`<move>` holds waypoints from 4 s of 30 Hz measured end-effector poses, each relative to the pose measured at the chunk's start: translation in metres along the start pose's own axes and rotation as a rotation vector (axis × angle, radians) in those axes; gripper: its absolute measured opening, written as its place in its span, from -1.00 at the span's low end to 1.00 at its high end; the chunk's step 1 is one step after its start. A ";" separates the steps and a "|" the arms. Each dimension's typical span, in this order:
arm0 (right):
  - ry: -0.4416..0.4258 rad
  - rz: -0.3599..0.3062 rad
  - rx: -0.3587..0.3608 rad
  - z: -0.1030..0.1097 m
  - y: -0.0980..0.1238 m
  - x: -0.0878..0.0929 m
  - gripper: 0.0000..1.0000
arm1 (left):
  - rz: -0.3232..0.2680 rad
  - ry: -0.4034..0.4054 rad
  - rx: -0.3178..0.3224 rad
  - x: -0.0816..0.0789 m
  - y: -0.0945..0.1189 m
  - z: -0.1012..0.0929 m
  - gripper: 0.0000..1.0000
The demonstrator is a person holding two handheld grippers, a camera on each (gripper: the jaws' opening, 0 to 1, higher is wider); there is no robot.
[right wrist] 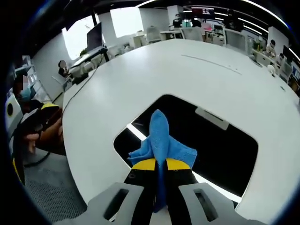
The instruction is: Wipe the mirror surface with the cleaning cloth until all visible marks leave the cleaned area.
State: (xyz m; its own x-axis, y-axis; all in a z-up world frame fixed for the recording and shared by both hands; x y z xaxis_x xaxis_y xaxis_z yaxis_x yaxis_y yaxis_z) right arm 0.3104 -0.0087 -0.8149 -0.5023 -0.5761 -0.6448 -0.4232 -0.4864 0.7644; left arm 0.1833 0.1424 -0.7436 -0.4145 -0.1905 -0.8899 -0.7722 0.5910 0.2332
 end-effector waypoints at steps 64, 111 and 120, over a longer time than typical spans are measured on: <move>0.115 0.002 -0.106 0.034 -0.031 -0.036 -0.99 | -0.030 0.005 0.004 -0.002 0.000 0.000 0.98; 0.092 -0.023 -0.047 -0.008 -0.054 -0.062 -0.99 | -0.018 0.009 0.010 -0.001 0.001 0.000 0.98; 0.061 -0.037 -0.042 -0.017 -0.060 -0.067 -0.99 | -0.011 0.010 0.007 0.000 0.001 0.000 0.98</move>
State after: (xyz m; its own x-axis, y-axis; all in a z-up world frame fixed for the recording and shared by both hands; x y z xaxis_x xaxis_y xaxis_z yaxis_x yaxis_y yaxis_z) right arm 0.3822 0.0479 -0.8172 -0.4393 -0.5959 -0.6723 -0.4076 -0.5347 0.7403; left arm 0.1825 0.1426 -0.7434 -0.4110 -0.2043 -0.8884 -0.7733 0.5943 0.2211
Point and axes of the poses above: the point that each gripper's makers call its tool centre point, and the gripper's own axes: y roughly backward along the fingers, z roughly to its left, x roughly out of its underside, the point moved 5 cm from there along y, roughly backward along the fingers, and after that the axes turned 10 degrees about y, right-handed, at the moved point
